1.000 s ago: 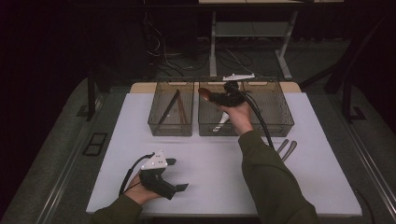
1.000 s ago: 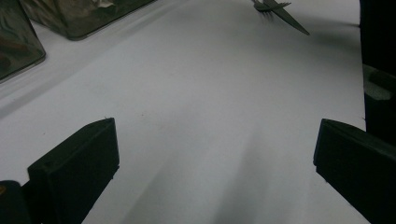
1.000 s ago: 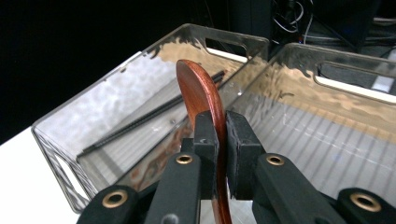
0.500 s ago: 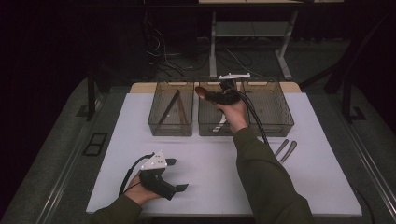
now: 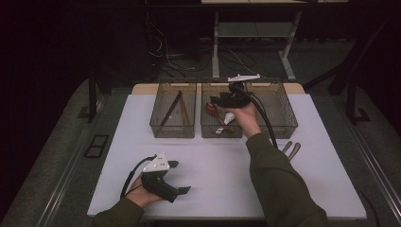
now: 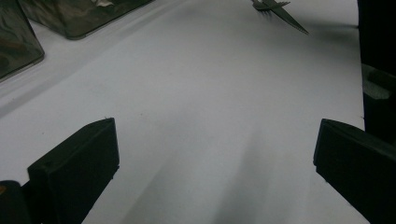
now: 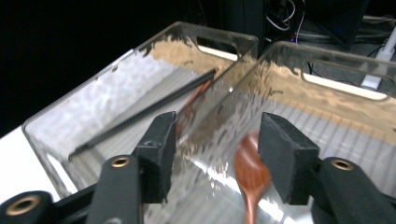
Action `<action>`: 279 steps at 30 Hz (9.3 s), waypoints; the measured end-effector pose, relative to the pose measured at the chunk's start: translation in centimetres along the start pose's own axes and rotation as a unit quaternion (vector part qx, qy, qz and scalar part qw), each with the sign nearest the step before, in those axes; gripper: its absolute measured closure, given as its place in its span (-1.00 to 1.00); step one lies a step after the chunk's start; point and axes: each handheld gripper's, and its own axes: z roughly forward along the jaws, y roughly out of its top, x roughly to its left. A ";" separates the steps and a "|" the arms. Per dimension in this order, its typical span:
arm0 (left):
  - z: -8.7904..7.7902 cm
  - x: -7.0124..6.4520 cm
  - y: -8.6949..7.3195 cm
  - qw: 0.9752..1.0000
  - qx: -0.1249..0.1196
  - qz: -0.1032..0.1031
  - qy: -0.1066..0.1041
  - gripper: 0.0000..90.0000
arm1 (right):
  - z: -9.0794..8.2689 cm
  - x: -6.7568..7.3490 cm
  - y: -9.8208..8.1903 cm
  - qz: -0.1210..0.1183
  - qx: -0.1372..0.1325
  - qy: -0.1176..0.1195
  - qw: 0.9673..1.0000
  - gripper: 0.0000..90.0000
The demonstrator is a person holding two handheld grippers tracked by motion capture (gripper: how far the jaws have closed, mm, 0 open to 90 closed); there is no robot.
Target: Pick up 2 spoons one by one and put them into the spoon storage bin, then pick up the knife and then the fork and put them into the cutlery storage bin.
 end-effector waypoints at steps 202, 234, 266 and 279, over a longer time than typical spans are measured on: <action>0.3 -0.2 -0.1 1.000 0.009 0.001 0.004 -1.00 | -17.3 -11.4 -16.2 -0.073 0.218 -0.139 0.963 0.99; 0.4 -0.2 0.0 1.000 0.009 0.000 0.003 -1.00 | -21.9 -10.2 -18.5 -0.082 0.269 -0.119 0.952 0.99; 0.4 -0.3 0.0 1.000 0.008 0.002 0.001 -1.00 | -18.9 -3.6 -17.2 -0.296 0.439 0.037 0.848 0.61; 0.4 -0.3 0.0 1.000 0.009 0.002 0.002 -1.00 | -18.4 -2.9 -17.2 -0.323 0.456 0.034 0.829 0.78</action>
